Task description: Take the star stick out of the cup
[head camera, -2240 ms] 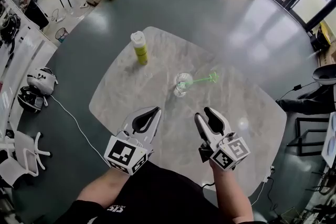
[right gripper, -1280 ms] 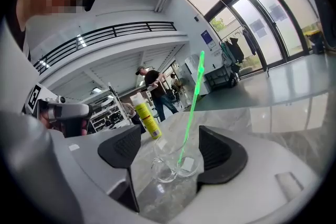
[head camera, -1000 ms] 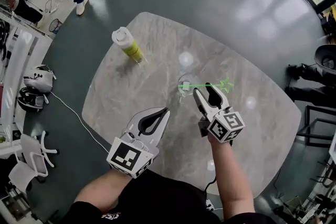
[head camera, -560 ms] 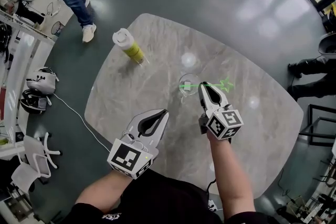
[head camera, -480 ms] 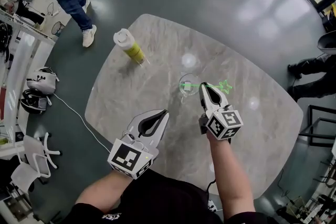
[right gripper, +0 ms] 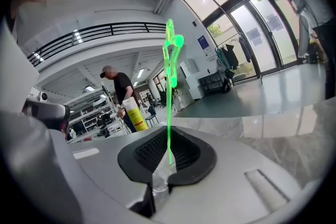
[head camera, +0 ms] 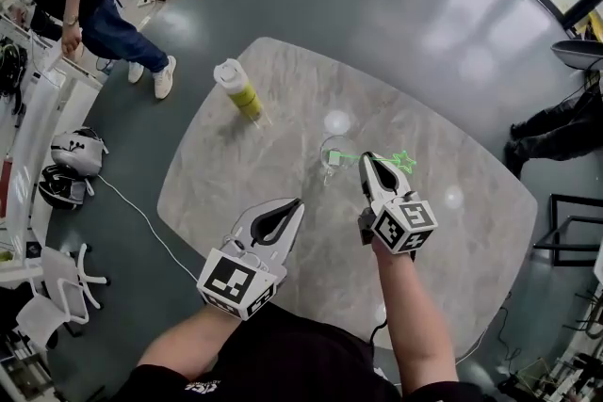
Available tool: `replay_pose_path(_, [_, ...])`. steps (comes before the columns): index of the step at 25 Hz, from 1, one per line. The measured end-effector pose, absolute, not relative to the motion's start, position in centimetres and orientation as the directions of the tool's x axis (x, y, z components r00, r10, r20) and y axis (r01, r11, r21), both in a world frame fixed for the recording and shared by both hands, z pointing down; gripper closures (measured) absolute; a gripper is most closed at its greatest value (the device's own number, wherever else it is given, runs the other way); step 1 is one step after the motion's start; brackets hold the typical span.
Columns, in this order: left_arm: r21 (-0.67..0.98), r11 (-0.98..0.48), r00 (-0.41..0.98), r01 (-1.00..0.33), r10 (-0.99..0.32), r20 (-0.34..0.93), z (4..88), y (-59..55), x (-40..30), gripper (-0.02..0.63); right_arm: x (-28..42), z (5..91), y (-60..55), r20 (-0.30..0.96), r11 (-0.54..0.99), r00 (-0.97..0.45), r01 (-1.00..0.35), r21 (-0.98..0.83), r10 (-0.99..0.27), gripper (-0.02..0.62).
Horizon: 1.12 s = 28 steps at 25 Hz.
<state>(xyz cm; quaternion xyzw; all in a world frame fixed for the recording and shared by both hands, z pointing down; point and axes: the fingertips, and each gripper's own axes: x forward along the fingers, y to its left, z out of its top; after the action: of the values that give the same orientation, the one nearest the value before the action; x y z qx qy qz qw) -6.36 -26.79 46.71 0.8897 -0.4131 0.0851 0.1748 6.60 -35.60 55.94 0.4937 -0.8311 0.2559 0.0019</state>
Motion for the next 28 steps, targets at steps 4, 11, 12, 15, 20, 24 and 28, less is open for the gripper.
replay_pose_path(4, [0.228, -0.599, 0.641, -0.767, -0.71, 0.292, 45.9, -25.9, -6.4, 0.604, 7.0, 54.3, -34.6, 0.236, 0.391, -0.516, -0.817, -0.423, -0.823, 0.566])
replay_pose_path(11, [0.217, -0.603, 0.641, -0.767, -0.713, 0.283, 44.4, -23.9, -6.3, 0.604, 8.4, 50.9, -31.5, 0.184, 0.386, -0.514, -0.797, -0.465, -0.838, 0.566])
replay_pose_path(12, [0.216, -0.604, 0.641, -0.767, -0.714, 0.283, 44.2, -23.6, -6.3, 0.604, 8.6, 50.5, -30.9, 0.178, 0.385, -0.516, -0.789, -0.478, -0.838, 0.566])
replay_pose_path(15, [0.21, -0.605, 0.64, -0.768, -0.715, 0.281, 43.8, -23.0, -6.2, 0.604, 9.3, 49.9, -29.0, 0.175, 0.382, -0.532, -0.765, -0.518, -0.829, 0.566])
replay_pose_path(20, [0.2, -0.611, 0.642, -0.766, -0.716, 0.274, 43.4, -22.0, -5.9, 0.604, 9.4, 50.2, -24.9, 0.2, 0.377, -0.566, -0.732, -0.567, -0.8, 0.566])
replay_pose_path(24, [0.198, -0.617, 0.647, -0.762, -0.714, 0.266, 43.3, -21.5, -5.3, 0.604, 9.5, 52.1, -21.5, 0.258, 0.356, -0.586, -0.725, -0.589, -0.768, 0.566])
replay_pose_path(28, [0.201, -0.62, 0.651, -0.758, -0.711, 0.266, 43.4, -20.8, -4.8, 0.604, 10.4, 55.1, -18.9, 0.332, 0.302, -0.572, -0.743, -0.598, -0.75, 0.566])
